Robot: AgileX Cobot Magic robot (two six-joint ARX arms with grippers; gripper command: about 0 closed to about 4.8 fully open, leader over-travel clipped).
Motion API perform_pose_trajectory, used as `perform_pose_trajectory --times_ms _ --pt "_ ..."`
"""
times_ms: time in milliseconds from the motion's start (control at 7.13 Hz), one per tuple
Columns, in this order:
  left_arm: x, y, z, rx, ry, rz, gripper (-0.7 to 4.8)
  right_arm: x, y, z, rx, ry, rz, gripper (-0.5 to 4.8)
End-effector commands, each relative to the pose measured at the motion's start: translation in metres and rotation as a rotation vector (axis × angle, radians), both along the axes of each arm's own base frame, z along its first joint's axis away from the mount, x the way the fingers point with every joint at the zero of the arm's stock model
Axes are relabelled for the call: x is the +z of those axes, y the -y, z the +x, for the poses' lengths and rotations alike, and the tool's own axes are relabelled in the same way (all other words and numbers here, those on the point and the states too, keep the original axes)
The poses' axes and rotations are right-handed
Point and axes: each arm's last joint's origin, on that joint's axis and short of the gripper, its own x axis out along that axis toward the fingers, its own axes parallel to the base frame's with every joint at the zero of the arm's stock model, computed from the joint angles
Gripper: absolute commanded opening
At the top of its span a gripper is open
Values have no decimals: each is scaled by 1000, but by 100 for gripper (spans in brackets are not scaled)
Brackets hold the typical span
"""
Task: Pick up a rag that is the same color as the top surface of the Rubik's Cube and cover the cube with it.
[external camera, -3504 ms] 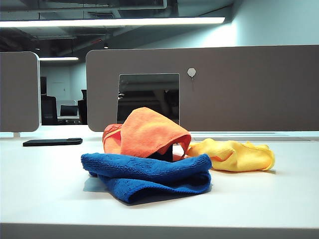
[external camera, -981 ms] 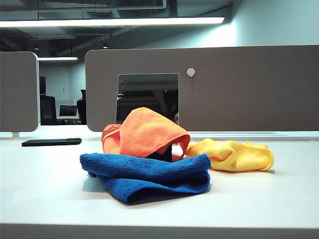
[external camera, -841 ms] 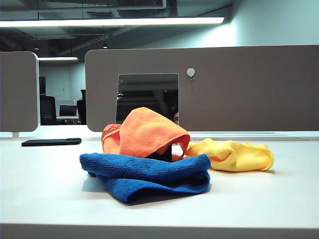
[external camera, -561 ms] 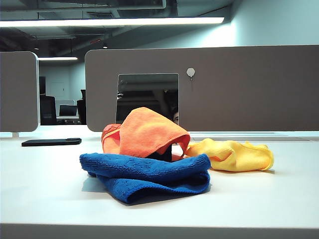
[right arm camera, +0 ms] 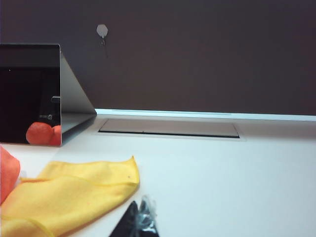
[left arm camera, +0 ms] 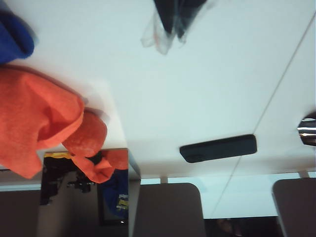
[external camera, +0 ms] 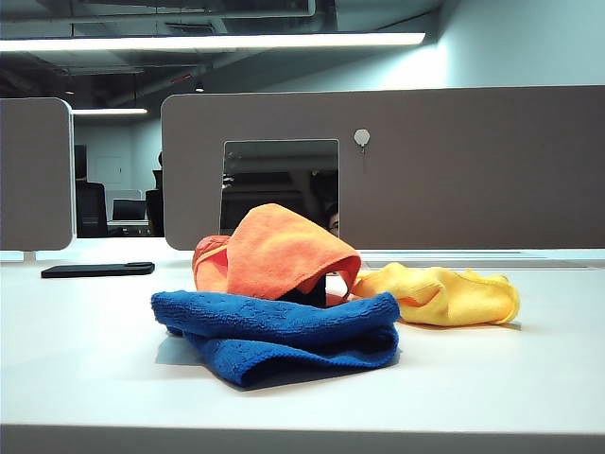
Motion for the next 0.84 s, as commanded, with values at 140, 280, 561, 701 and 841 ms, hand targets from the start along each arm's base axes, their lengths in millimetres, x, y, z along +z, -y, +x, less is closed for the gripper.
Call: perform_pose_trajectory --times_ms 140,280,561,701,841 --pt "15 0 0 -5 150 -7 -6 9 -2 -2 79 94 -18 -5" --pt "15 0 0 -7 146 -9 -6 12 -3 -3 104 127 -34 -5" --pt "15 0 0 -7 139 -65 -6 16 -4 -4 121 175 -78 -5" --pt "15 0 0 -7 139 -67 -5 16 -4 -4 120 175 -84 -5" --pt "15 0 0 -7 139 -67 -6 15 -4 -4 109 174 -106 -5"
